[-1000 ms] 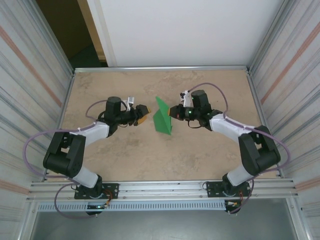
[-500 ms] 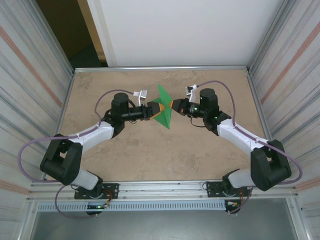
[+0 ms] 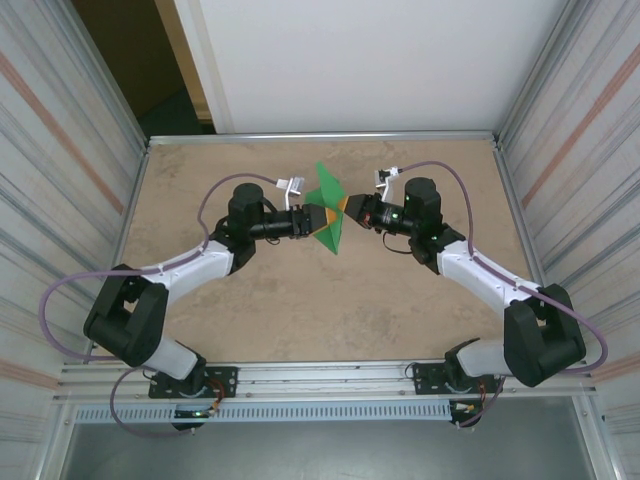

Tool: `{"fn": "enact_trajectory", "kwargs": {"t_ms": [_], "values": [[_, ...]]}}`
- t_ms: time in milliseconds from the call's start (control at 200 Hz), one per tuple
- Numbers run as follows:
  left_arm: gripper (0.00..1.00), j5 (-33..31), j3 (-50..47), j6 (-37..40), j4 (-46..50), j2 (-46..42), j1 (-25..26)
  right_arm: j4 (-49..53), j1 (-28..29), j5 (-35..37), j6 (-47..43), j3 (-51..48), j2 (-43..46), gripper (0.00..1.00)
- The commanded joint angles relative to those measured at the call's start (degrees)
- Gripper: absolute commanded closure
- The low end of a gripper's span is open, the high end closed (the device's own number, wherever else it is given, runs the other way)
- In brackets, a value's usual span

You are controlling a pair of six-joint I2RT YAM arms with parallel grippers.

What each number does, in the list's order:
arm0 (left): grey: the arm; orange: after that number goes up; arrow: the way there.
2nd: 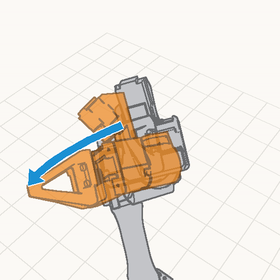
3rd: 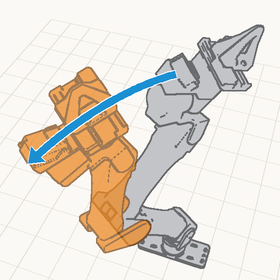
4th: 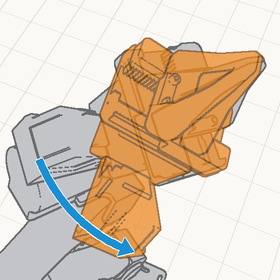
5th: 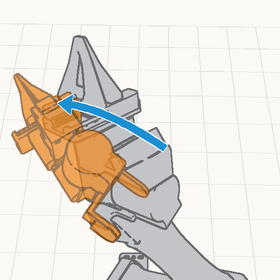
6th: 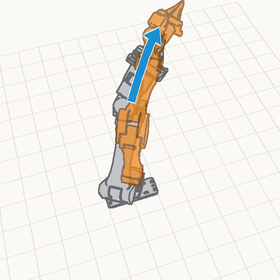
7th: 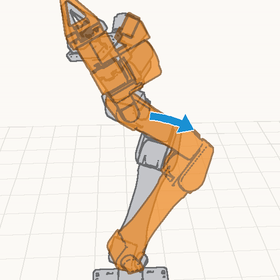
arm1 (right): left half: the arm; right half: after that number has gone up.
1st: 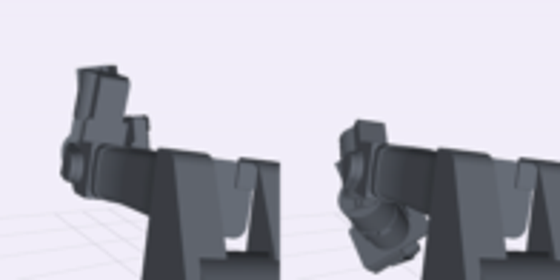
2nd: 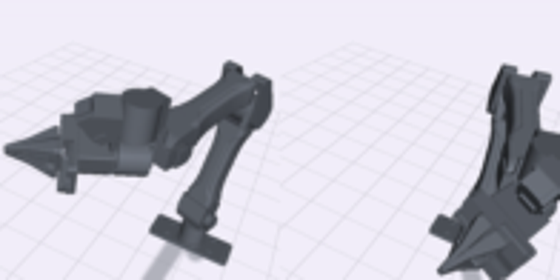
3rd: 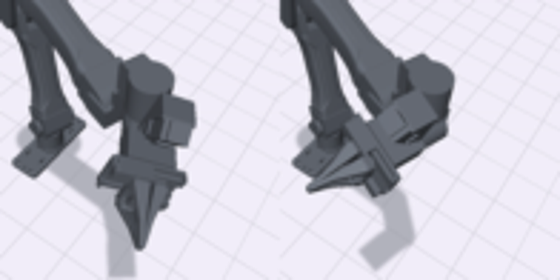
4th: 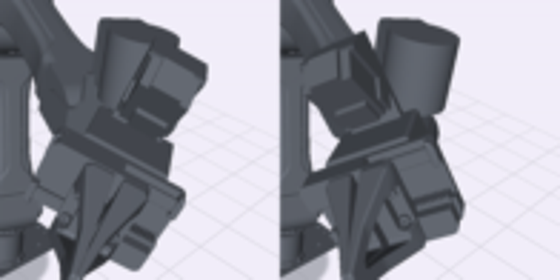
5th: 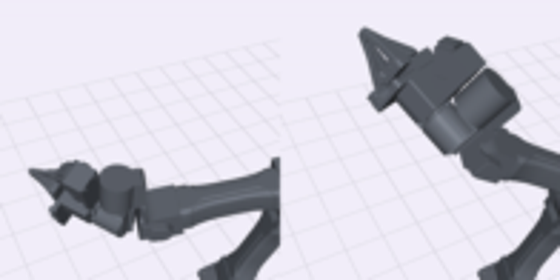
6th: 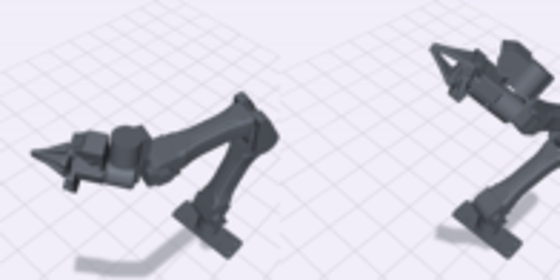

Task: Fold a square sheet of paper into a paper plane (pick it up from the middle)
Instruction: Turn over the paper at the center of the table.

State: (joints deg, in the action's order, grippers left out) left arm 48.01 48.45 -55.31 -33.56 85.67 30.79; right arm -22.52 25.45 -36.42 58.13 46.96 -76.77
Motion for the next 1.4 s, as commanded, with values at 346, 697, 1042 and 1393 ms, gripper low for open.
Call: {"fn": "enact_trajectory", "kwargs": {"t_ms": [346, 697, 1042, 1393], "values": [[0.62, 0.35, 0.64, 1.26, -4.44, -0.34, 0.37, -3.62, -1.33, -2.25, 2.89, -1.48, 2.64, 0.97], [0.72, 0.68, 0.95, -1.31, -7.4, 1.18, 0.37, -3.69, -1.39, -2.7, 3.13, -1.91, 2.79, 0.96], [0.89, -1.4, 0.71, 2.01, -3.9, 0.18, 0.09, 4.83, -2.18, 0.97, -0.83, -1.4, 5.47, 0.66], [0.89, -16.24, 7.7, 25.89, 33.97, -5.45, -0.08, 29.71, -5.1, 17.33, -13.14, -0.04, 15.01, 0.36]]}}
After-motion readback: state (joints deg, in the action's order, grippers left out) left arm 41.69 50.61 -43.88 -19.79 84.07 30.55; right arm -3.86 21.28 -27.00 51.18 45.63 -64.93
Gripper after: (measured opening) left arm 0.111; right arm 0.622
